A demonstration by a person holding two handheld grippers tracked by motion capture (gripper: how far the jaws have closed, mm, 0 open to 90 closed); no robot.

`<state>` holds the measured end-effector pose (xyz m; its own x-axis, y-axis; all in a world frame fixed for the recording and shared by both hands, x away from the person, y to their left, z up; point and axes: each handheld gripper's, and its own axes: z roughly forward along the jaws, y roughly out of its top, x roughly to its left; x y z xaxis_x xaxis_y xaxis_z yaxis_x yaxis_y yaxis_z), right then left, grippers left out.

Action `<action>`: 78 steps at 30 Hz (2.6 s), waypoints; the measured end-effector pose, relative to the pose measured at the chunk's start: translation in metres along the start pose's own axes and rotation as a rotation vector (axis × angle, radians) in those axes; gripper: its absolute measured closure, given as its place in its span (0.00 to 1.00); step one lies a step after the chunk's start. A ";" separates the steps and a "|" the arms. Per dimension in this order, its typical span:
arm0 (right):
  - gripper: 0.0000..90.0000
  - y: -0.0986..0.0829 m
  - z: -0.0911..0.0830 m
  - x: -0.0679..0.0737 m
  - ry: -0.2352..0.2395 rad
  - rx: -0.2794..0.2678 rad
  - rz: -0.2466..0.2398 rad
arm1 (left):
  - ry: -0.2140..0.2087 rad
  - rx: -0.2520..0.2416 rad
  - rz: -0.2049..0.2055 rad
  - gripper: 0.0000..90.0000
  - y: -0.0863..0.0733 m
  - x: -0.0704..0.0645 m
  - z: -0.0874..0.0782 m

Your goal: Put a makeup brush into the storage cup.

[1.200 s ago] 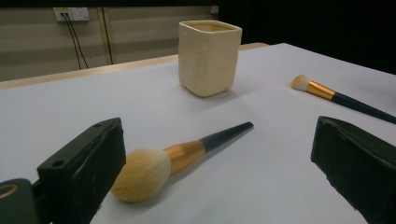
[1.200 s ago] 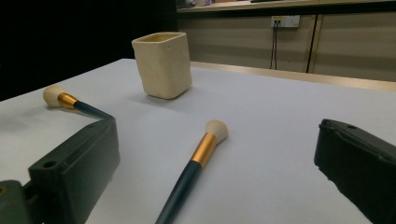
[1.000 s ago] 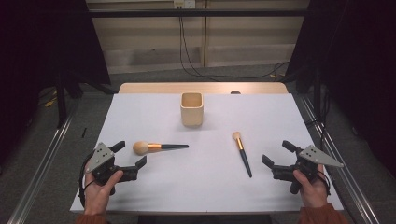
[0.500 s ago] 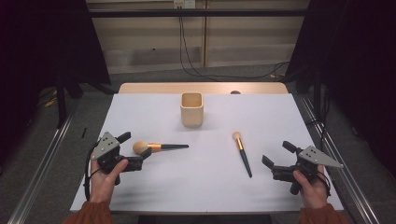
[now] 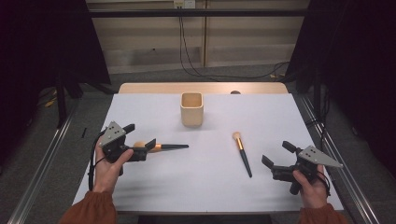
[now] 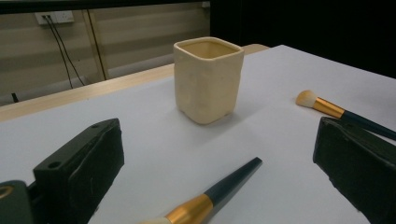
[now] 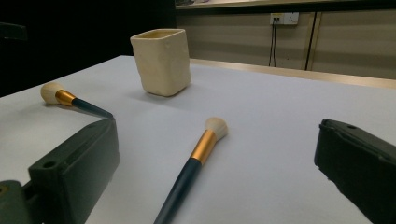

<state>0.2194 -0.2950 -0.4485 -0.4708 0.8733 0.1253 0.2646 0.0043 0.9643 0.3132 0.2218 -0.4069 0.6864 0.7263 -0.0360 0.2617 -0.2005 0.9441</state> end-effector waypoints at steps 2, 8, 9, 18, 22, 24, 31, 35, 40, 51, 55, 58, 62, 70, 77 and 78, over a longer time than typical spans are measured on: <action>0.00 0.000 0.000 0.001 0.002 0.002 -0.001 | -0.006 -0.002 0.003 0.02 0.003 0.002 0.003; 0.00 0.000 0.000 0.000 0.002 0.003 -0.003 | -0.049 0.012 0.026 0.02 0.010 0.006 0.015; 0.00 0.000 0.000 0.000 0.003 0.003 -0.005 | -0.052 0.012 0.030 0.04 0.011 0.006 0.017; 0.00 -0.001 0.000 0.002 0.012 0.012 -0.016 | -0.087 0.108 0.044 0.03 0.012 0.010 0.036; 0.00 -0.001 0.001 0.001 0.009 0.013 -0.011 | -0.096 0.175 0.070 0.03 0.021 0.011 0.039; 0.00 -0.001 0.001 0.001 0.011 0.014 -0.011 | -0.075 0.202 0.086 0.04 0.024 0.012 0.040; 0.00 -0.001 0.000 0.003 0.016 0.013 -0.025 | -0.085 0.333 0.106 0.05 0.021 0.016 0.047; 0.00 -0.001 0.000 0.002 0.012 0.010 -0.018 | -0.103 0.402 0.158 0.07 0.023 0.015 0.051; 0.00 -0.001 0.000 0.002 0.014 0.012 -0.020 | -0.125 0.462 0.176 0.06 0.023 0.014 0.056; 0.00 -0.001 0.001 0.002 0.017 0.013 -0.027 | -0.193 0.638 0.165 0.06 0.024 0.025 0.068; 0.00 -0.001 0.001 0.002 0.018 0.016 -0.028 | -0.194 0.709 0.199 0.06 0.027 0.024 0.075; 0.00 -0.001 0.001 0.003 0.021 0.017 -0.027 | -0.209 0.736 0.212 0.06 0.027 0.023 0.078; 0.00 -0.001 0.001 0.002 0.020 0.017 -0.027 | -0.219 0.784 0.268 0.10 0.029 0.022 0.081; 0.00 -0.001 0.001 0.003 0.023 0.020 -0.037 | -0.250 0.866 0.322 0.08 0.023 0.025 0.089; 0.00 -0.002 0.003 0.003 0.027 0.026 -0.031 | -0.292 0.948 0.327 0.08 0.020 0.030 0.098; 0.00 -0.002 0.003 0.003 0.027 0.026 -0.031 | -0.292 0.947 0.325 0.08 0.019 0.029 0.099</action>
<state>0.2196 -0.2908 -0.4503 -0.5018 0.8589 0.1022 0.2713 0.0441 0.9615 0.4056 0.1739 -0.4227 0.9234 0.3832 -0.0230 0.3736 -0.8832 0.2835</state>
